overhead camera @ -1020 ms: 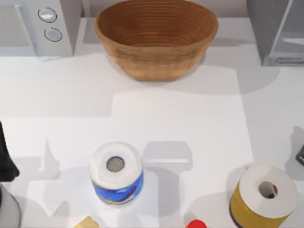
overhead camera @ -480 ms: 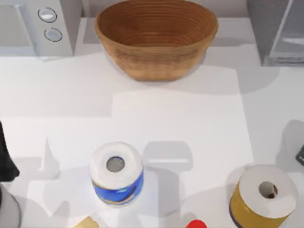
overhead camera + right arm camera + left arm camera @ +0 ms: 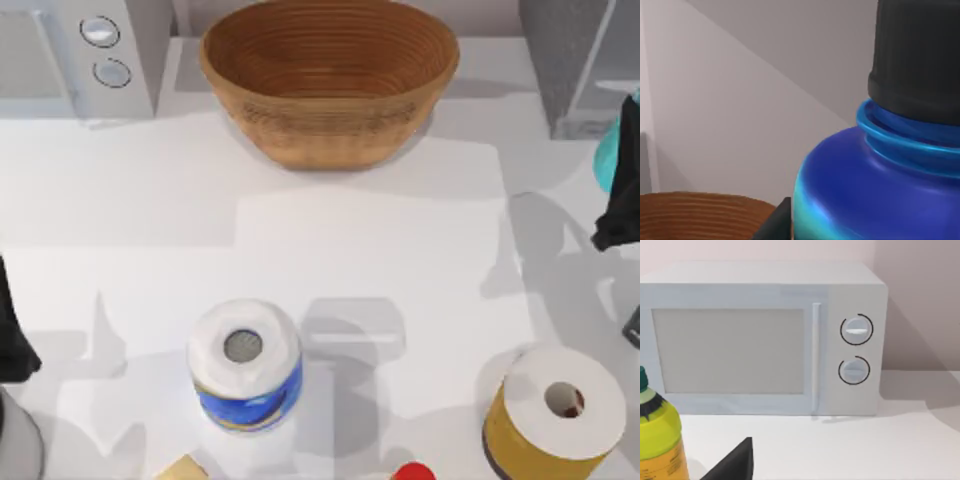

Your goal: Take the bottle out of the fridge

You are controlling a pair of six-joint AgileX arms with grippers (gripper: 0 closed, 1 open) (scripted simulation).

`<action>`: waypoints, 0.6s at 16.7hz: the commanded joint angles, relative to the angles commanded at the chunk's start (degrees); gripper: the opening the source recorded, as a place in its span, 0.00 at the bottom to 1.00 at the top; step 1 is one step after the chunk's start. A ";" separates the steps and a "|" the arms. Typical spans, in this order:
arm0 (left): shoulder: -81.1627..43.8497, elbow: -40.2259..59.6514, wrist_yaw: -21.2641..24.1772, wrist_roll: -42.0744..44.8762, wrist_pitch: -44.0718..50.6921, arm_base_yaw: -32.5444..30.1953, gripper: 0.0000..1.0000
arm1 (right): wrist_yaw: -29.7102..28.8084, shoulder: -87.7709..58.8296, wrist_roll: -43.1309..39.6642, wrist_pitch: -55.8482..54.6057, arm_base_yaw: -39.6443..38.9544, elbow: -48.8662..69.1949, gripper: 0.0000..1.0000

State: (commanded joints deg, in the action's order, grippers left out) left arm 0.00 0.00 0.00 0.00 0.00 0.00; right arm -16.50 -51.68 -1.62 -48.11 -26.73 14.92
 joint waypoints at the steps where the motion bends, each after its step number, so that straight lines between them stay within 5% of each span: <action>1: 0.00 0.00 0.00 0.00 0.00 0.00 1.00 | -2.37 -6.66 0.12 -5.28 -2.45 1.13 0.00; 10: 0.00 0.00 0.00 0.00 0.00 0.00 1.00 | -22.68 -48.57 1.97 -31.03 -15.19 7.50 0.00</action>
State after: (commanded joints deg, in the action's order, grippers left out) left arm 0.00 0.00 0.00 0.00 0.00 0.00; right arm -39.19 -100.25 0.36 -79.14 -41.92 22.42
